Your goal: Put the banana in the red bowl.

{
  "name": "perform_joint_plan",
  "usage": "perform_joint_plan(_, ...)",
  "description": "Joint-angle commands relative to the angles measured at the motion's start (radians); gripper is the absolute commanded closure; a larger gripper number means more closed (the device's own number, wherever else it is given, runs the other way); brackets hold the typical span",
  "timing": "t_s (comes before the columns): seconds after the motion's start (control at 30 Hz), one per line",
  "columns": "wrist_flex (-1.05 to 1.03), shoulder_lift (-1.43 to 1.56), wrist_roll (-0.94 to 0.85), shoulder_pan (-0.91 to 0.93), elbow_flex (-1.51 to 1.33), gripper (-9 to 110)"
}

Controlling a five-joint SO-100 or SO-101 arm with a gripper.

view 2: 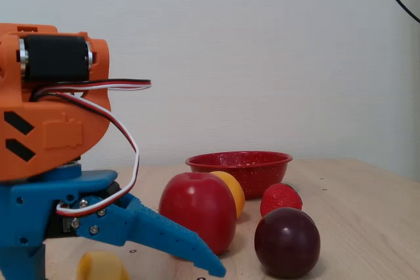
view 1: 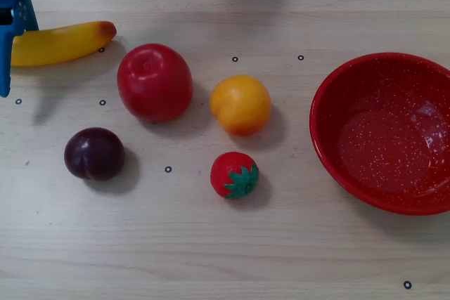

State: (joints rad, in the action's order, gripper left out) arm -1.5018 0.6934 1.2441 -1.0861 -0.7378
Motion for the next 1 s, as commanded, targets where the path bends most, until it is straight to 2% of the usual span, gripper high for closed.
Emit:
perform_joint_plan(0.0,0.006,0.038,-0.011,0.028,0.080,43)
perform_joint_plan(0.2,-0.009,0.038,-0.002,0.029,0.083,44)
perform_joint_plan(0.5,-0.054,0.037,0.041,0.037,0.091,58)
perform_joint_plan(0.97,-0.063,0.037,0.049,0.043,0.095,63)
